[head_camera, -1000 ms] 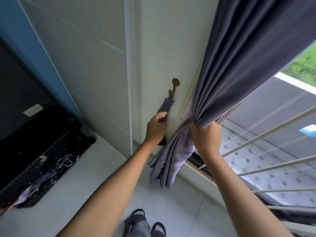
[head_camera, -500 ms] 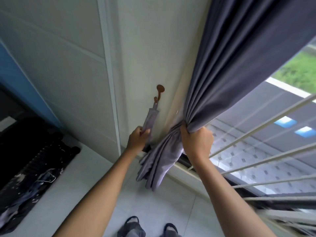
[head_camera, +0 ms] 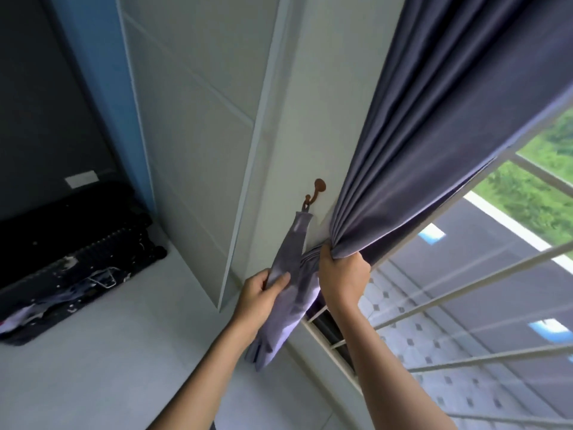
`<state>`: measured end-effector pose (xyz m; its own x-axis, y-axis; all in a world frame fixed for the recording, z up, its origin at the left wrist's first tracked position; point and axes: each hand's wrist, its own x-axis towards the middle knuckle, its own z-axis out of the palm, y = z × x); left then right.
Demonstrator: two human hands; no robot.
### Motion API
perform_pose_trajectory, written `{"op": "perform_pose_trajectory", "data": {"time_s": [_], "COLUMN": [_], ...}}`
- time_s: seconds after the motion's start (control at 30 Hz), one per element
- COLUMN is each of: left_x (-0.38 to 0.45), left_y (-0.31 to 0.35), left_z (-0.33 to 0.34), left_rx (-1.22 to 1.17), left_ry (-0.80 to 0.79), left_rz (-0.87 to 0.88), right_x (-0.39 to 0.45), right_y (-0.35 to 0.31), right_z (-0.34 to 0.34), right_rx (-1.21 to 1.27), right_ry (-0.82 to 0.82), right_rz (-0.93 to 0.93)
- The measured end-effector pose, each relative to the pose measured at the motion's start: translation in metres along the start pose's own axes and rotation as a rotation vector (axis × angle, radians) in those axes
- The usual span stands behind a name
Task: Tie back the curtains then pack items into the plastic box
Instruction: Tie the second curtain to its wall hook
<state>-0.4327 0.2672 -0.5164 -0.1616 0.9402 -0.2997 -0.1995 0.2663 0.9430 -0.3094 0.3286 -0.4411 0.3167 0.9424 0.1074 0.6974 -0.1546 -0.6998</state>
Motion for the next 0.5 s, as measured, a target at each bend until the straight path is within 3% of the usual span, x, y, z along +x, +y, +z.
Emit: {"op": "perform_pose_trajectory", "data": {"time_s": [0.17, 0.3, 0.5], "left_x": [-0.011, -0.021, -0.014], "left_y": [-0.012, -0.022, -0.036], "left_z": [0.021, 0.056, 0.084], "left_rx": [-0.263, -0.218, -0.037], "left_ry": [0.004, 0.011, -0.005], "left_rz": [-0.127, -0.183, -0.108], "right_x": [-0.003, -0.005, 0.012], "right_y": [0.002, 0.001, 0.013], "right_z": [0.001, -0.005, -0.02], "right_rx": [0.027, 0.039, 0.012], "right_ry": [-0.056, -0.12, -0.25], "right_rz": [-0.008, -0.021, -0.052]}}
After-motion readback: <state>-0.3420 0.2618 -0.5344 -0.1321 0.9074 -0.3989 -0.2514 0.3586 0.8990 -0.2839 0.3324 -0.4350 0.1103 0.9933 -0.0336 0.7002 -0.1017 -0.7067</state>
